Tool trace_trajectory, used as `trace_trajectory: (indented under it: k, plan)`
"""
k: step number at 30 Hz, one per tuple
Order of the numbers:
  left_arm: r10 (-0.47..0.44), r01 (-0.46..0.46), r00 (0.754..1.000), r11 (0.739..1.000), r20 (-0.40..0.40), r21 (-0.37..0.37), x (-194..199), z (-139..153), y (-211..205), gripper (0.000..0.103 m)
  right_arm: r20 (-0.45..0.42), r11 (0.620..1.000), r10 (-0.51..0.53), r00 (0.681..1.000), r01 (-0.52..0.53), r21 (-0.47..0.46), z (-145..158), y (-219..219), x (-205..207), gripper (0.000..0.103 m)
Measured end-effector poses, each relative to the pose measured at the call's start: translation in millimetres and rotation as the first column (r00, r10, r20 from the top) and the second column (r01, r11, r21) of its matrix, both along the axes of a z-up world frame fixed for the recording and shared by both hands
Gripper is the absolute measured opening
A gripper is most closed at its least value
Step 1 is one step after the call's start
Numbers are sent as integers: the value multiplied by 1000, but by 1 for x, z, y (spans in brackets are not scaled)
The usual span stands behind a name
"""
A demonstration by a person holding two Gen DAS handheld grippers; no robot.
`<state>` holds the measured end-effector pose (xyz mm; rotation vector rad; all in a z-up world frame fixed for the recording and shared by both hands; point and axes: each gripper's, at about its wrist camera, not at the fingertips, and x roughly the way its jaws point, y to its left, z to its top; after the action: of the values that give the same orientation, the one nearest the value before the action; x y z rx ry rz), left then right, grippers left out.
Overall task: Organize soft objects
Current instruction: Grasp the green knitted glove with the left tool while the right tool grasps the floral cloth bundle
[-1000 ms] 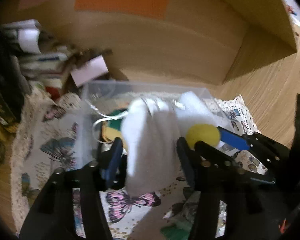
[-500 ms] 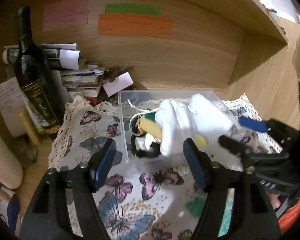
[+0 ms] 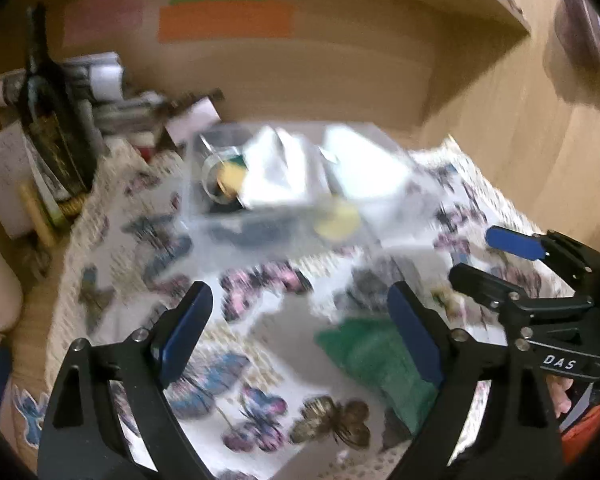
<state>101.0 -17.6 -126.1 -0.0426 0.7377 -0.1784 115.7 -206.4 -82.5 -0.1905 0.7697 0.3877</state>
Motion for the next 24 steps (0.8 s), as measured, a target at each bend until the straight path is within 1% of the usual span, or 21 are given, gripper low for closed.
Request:
trace_trajectory:
  k: [5, 8, 9, 11, 12, 14, 15, 16, 17, 18, 20, 22, 23, 24]
  plan:
    - [-40, 40, 996, 999, -74, -4, -7, -25, -19, 90, -89, 1000, 7, 996, -8, -16, -31, -4, -7, 68]
    - [-52, 52, 994, 999, -93, -4, -9, -34, -29, 90, -126, 999, 11, 992, -15, -32, -48, -4, -8, 68]
    - [-55, 55, 994, 998, -93, -3, -10, -36, -33, 90, -131, 999, 5, 991, -11, -42, -53, -4, -8, 65]
    - [-61, 62, 994, 998, -95, 6, -8, -39, -37, 90, -136, 999, -8, 991, 1, -53, -58, -4, -7, 54]
    - [-68, 69, 992, 998, -104, 6, -8, -42, -41, 90, -133, 999, -17, 991, 11, -47, -59, -7, -6, 51]
    - [-77, 76, 989, 997, -127, -11, -6, -47, -44, 89, -130, 999, -40, 991, 37, -28, -58, -13, -5, 30]
    - [-77, 75, 987, 997, -138, -19, -4, -50, -45, 88, -129, 998, -54, 990, 51, -22, -57, -16, -4, 26]
    - [-76, 73, 986, 997, -148, -24, -3, -52, -46, 84, -131, 998, -61, 989, 60, -12, -56, -21, -4, 20]
    - [-78, 74, 984, 997, -163, -33, -1, -56, -48, 81, -134, 998, -65, 989, 66, 1, -56, -25, -4, 18]
    - [-80, 75, 982, 996, -171, -39, 1, -57, -49, 76, -137, 997, -69, 988, 74, 25, -54, -30, -4, 18]
    - [-67, 61, 985, 997, -161, -36, 2, -58, -50, 71, -127, 995, -78, 989, 84, 44, -50, -36, -7, 17]
    - [-66, 62, 985, 998, -157, -27, 3, -58, -51, 55, -104, 995, -89, 991, 93, 35, -46, -36, -11, 17]
    - [-67, 65, 986, 998, -153, -15, 3, -57, -52, 50, -94, 995, -91, 991, 94, 33, -44, -35, -13, 17]
    - [-72, 71, 985, 997, -154, -11, 3, -57, -53, 38, -85, 995, -92, 992, 94, 31, -42, -35, -15, 17]
